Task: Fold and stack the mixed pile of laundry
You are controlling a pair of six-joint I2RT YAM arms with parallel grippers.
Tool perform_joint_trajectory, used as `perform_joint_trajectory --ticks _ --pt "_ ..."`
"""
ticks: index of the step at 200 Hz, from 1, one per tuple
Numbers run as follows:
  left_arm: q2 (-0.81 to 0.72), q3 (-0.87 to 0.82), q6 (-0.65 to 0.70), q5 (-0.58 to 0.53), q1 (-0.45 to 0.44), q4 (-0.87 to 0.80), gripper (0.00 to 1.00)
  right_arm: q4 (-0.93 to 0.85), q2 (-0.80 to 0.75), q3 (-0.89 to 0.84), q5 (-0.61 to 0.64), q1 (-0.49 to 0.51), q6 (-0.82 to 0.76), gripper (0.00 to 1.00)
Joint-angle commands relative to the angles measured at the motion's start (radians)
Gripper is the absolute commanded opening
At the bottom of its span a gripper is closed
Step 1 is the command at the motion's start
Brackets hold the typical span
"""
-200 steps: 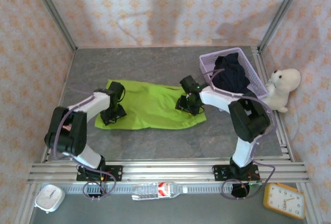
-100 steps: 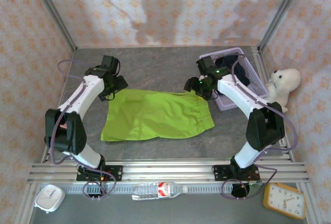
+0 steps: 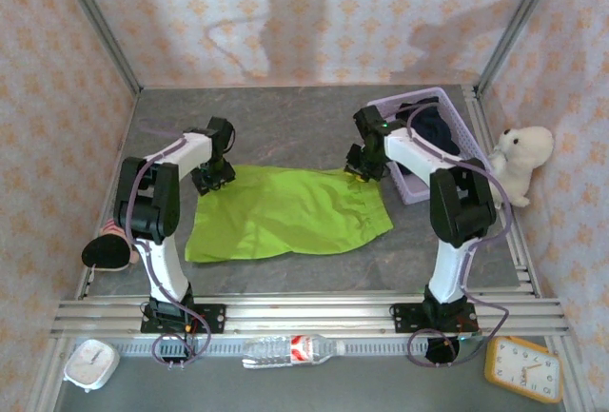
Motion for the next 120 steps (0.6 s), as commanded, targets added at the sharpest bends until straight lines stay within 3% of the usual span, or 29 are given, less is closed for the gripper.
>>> perform_joint_trajectory --ticks 1,57,96,120 --pt "-0.005 0.028 0.020 -0.057 0.012 -0.024 0.38 -0.029 -0.027 0.043 0.090 0.003 0.022 0.00" --pt "-0.011 0.010 0.049 -0.132 0.012 -0.046 0.38 -0.008 -0.139 0.114 0.184 0.002 0.035 0.00" --pt "-0.005 -0.011 0.037 -0.126 0.012 -0.031 0.39 0.011 0.043 0.180 0.218 -0.024 0.027 0.00" --pt "-0.005 -0.004 0.044 -0.127 0.012 -0.042 0.39 0.064 0.156 0.229 0.173 -0.041 -0.007 0.29"
